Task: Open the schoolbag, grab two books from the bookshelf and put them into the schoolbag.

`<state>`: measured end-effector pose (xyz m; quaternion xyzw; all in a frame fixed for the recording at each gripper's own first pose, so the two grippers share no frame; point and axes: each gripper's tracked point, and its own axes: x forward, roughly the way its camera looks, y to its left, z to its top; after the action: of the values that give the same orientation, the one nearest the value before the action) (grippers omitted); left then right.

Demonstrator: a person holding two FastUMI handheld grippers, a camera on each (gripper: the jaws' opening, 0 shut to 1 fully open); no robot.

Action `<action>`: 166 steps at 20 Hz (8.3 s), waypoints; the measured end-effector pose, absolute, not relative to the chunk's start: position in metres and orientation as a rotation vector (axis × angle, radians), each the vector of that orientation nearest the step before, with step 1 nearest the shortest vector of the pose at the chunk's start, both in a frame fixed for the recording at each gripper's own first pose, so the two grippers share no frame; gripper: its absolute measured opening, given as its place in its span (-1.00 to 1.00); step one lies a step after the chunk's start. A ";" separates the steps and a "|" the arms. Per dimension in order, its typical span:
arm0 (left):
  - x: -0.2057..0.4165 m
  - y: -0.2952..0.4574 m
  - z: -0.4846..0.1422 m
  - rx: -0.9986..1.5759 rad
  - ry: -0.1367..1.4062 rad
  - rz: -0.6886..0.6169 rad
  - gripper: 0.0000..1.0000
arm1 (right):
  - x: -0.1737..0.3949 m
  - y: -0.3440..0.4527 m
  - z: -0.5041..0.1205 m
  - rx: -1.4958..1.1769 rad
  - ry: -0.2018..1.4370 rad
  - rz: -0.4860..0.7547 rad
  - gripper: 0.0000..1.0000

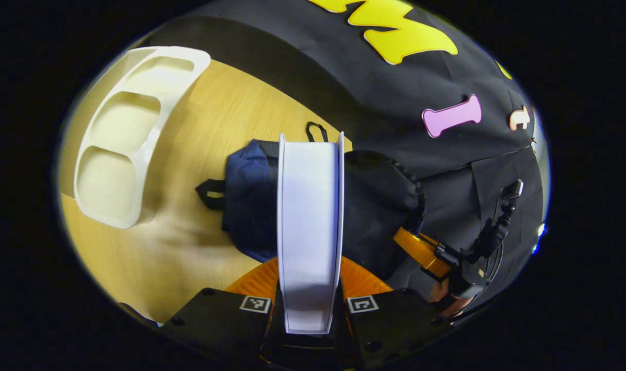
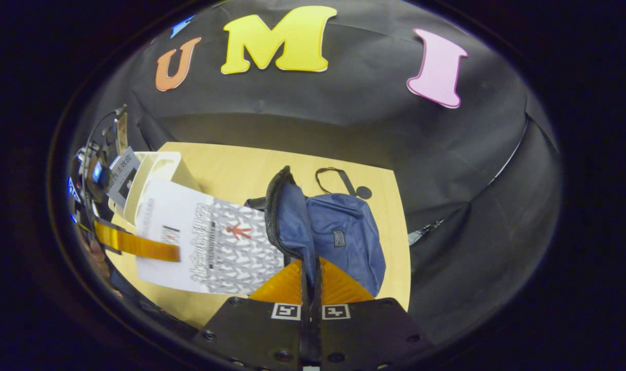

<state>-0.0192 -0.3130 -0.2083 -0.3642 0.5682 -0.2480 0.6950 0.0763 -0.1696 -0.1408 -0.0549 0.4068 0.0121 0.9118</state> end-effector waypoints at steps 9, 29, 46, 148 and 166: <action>0.004 -0.363 -0.258 -0.971 1.255 -0.630 -0.20 | 0.077 -0.154 -0.130 -0.144 0.828 0.050 -1.00; 0.015 -0.392 -0.348 -0.815 1.355 -0.546 0.54 | 0.081 -0.125 -0.139 -0.172 0.844 0.074 -1.00; 0.061 -0.223 -0.184 -0.075 0.864 -0.246 0.82 | 0.077 -0.122 -0.140 -0.141 0.835 0.058 -1.00; -0.007 -0.010 -0.007 -0.395 1.199 -0.276 -0.15 | 0.055 -0.147 -0.152 -0.059 0.813 0.037 -0.99; -0.016 -0.248 -0.109 -0.802 1.182 -0.563 -0.15 | 0.059 -0.171 -0.153 -0.050 0.836 0.005 -1.00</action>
<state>-0.0158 -0.2481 -0.1088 -0.3627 0.5345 -0.2547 0.7197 0.0592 -0.1711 -0.1529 -0.0244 0.4060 0.0024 0.9135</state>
